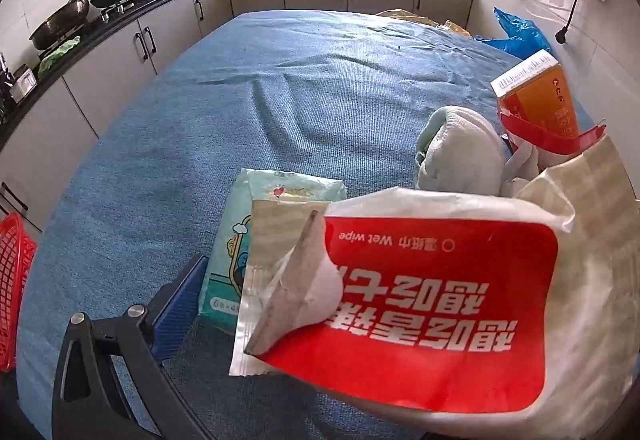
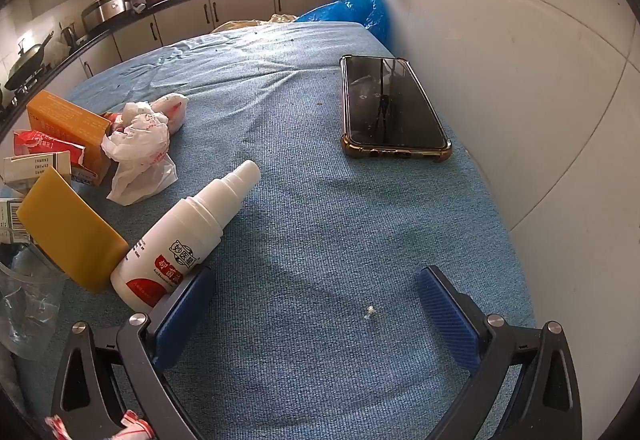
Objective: Collect trash
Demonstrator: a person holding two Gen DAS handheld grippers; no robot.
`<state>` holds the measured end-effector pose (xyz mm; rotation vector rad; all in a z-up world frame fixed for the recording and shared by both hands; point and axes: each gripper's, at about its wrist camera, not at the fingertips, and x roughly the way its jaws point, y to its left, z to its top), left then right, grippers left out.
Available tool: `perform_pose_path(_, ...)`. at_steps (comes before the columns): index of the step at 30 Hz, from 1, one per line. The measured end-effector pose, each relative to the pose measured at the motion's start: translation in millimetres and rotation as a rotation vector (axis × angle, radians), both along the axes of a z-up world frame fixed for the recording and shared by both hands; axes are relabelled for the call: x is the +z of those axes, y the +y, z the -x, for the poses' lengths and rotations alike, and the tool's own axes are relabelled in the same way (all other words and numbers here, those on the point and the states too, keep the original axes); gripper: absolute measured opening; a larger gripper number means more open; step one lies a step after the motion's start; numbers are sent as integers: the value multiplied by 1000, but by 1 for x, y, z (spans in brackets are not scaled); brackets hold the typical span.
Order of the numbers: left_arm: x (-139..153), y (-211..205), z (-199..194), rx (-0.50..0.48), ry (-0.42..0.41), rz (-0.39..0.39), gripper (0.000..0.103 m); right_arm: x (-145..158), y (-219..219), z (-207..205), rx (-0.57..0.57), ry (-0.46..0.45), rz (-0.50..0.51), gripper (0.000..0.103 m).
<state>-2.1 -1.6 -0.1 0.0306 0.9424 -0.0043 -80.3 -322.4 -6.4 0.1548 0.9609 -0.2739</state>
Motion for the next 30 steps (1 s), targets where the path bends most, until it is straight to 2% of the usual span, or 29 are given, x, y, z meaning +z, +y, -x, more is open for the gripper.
perform_pose_path(30, 1, 1, -2, -3, 6, 8, 103, 0, 0, 0, 0, -19, -3, 103)
